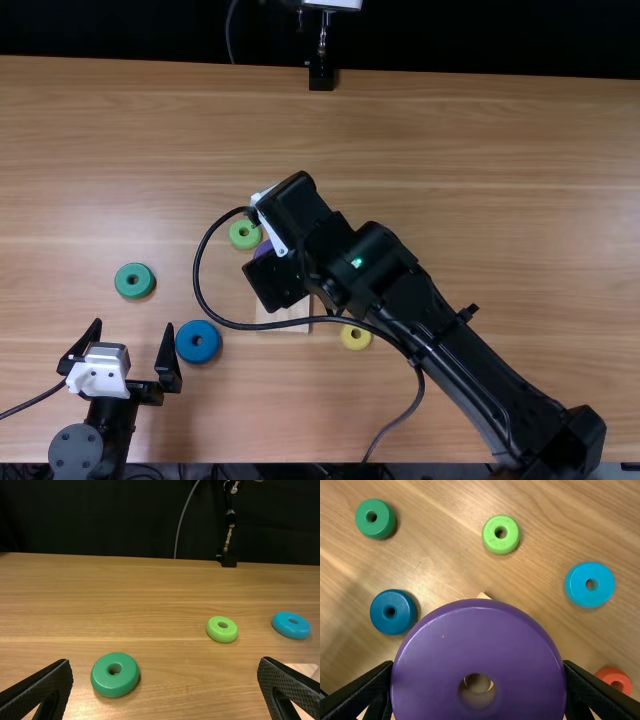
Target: Build the Hanoi tower: stack the rings onto the peg from bottom to top in this color order: purple, dark blue, light blue, dark green, light green, yellow, orange.
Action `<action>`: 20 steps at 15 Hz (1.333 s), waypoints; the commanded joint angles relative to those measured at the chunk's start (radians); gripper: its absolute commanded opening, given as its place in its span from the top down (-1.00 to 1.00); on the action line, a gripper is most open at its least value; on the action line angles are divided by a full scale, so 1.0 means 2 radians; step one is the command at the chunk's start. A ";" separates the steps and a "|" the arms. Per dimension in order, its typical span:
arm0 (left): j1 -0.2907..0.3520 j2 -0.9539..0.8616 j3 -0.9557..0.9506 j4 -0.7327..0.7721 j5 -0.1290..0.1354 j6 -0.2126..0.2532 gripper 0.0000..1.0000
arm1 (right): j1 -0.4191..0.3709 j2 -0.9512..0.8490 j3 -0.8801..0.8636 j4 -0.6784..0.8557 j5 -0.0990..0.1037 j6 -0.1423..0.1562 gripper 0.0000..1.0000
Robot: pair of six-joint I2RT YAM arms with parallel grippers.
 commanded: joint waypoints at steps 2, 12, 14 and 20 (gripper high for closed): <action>0.002 -0.005 -0.023 -0.008 0.001 0.006 -1.00 | 0.007 0.003 -0.009 0.001 -0.002 0.001 1.00; 0.002 -0.005 -0.023 -0.008 0.001 0.005 -1.00 | 0.017 0.002 -0.007 0.002 0.000 0.001 -1.00; 0.001 -0.005 -0.023 -0.008 0.001 0.006 -1.00 | 0.017 0.003 -0.007 0.003 0.001 0.001 -1.00; 0.002 -0.005 -0.023 -0.008 0.001 0.006 -1.00 | 0.014 0.002 -0.003 0.015 0.005 0.000 -1.00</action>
